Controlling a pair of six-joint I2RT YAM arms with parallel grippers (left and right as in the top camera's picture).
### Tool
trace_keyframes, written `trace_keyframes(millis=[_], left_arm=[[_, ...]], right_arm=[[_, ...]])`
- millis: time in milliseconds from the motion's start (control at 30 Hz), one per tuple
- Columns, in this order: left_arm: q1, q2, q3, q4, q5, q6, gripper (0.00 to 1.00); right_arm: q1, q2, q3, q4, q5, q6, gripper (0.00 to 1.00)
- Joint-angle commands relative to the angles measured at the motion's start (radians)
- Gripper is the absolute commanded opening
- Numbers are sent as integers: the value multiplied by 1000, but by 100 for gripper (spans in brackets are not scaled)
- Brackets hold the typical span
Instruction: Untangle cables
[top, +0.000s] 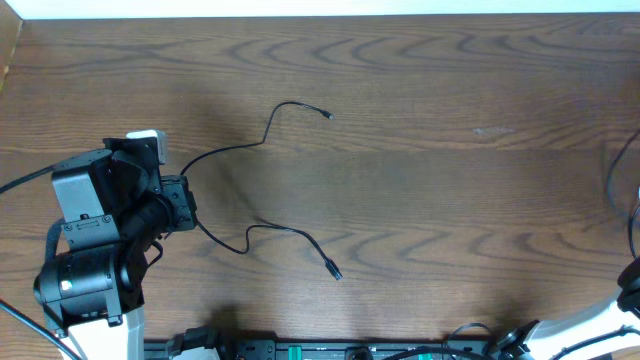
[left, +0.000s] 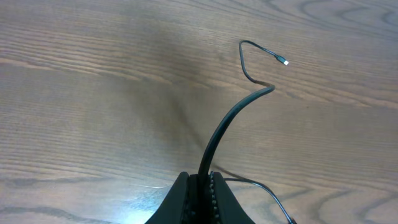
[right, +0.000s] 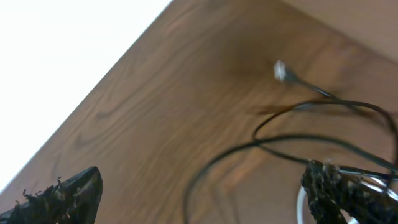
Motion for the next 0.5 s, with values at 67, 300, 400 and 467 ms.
trace_keyframes(millis=[67,300,400,467], left_arm=[[-2,-3,1,-2,12,-5,7],[-2,-3,1,-1,13,-5,7],[-2,-3,0,-2,43,-4,8],[-2,1,1,-6,113,7,7]], right_arm=[[108,-80,3,-71,-36,-88,99],[235,-84,3,-293,113,-3,99],[314,-84,3,-314,32,-158,99],[378,-84,3,-336,-91,-329,99]])
